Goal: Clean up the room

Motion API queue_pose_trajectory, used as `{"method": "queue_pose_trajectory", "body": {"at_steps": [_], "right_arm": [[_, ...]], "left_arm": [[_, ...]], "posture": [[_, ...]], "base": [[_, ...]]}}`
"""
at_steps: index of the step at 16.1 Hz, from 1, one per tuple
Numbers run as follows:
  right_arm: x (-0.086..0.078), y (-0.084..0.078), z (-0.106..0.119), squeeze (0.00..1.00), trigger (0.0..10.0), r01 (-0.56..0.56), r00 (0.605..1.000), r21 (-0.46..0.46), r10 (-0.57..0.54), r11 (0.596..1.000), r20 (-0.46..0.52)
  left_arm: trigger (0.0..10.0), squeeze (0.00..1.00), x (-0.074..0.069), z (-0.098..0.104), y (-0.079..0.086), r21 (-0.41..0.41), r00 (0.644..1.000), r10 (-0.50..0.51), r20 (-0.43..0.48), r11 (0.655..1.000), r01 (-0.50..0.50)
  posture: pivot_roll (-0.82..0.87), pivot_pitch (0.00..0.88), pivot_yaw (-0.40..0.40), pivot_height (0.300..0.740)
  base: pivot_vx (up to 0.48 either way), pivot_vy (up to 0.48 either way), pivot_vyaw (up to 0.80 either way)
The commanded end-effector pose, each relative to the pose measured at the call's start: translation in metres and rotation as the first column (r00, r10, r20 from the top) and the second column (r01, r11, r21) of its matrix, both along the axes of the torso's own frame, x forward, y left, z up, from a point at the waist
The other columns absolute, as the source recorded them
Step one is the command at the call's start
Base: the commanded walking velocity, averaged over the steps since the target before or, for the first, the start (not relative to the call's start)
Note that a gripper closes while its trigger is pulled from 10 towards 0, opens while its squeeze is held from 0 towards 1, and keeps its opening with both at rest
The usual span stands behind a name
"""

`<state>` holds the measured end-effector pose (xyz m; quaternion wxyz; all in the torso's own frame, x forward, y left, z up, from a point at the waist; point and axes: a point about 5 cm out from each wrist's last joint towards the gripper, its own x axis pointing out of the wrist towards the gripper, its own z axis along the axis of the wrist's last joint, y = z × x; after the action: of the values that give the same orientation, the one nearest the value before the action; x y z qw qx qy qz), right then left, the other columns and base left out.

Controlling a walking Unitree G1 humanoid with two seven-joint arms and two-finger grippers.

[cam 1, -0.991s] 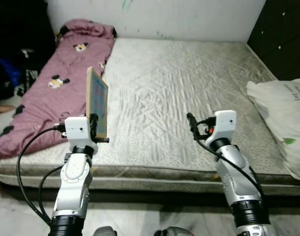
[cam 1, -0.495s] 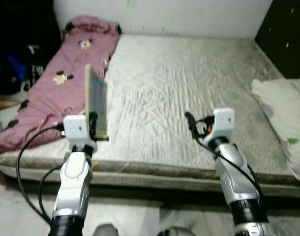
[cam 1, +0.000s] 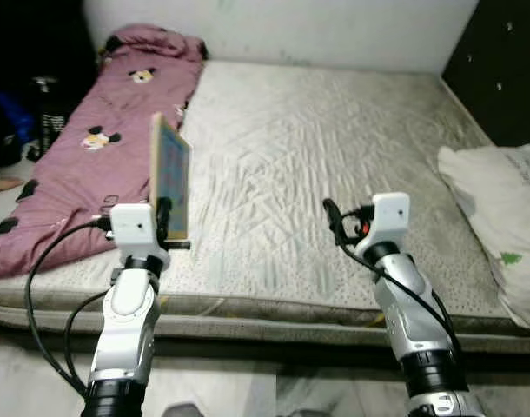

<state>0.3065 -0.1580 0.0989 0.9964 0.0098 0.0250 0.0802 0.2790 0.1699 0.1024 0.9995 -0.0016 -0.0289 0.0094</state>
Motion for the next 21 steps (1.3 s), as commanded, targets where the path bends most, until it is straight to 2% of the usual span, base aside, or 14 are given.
{"method": "queue_pose_trajectory", "body": {"at_steps": [1,5,11,15,21], "right_arm": [[0.0018,-0.0029,0.002,0.0,10.0,0.014,1.0,-0.005,-0.014,1.0,0.006],[0.0026,-0.0023,0.0024,0.0,10.0,0.016,1.0,-0.002,-0.016,1.0,0.006],[0.0031,-0.0022,0.002,0.0,10.0,0.019,1.0,0.0,-0.019,1.0,0.003],[0.0031,-0.0027,0.0013,0.0,10.0,0.023,1.0,0.001,-0.023,1.0,-0.001],[0.0032,-0.0025,0.0012,0.0,10.0,0.02,1.0,-0.004,-0.02,1.0,-0.002]], "left_arm": [[10.0,0.0,0.003,0.0093,-0.002,-0.001,0.999,-0.008,0.048,1.0,0.008],[10.0,0.0,0.0036,0.0095,-0.001,0.0,0.999,-0.005,0.047,1.0,0.005],[10.0,0.0,0.0057,0.0076,-0.0045,0.005,1.0,-0.01,0.027,1.0,0.01],[10.0,0.0,0.0056,0.0073,-0.0053,0.007,1.0,-0.012,0.025,1.0,0.012],[10.0,0.0,0.0057,0.0071,-0.0054,0.001,1.0,-0.011,0.024,1.0,0.011]], "posture": [[-0.05,0.0,-0.035,0.74],[-0.05,0.0,-0.034,0.74],[-0.05,0.0,-0.032,0.74],[-0.06,0.0,-0.03,0.74],[-0.06,0.0,-0.032,0.74]], "base": [[0.285,0.0,-0.55],[0.292,0.0,0.0],[0.0,0.0,0.0],[0.0,0.0,-0.71],[0.0,0.0,0.0]]}}
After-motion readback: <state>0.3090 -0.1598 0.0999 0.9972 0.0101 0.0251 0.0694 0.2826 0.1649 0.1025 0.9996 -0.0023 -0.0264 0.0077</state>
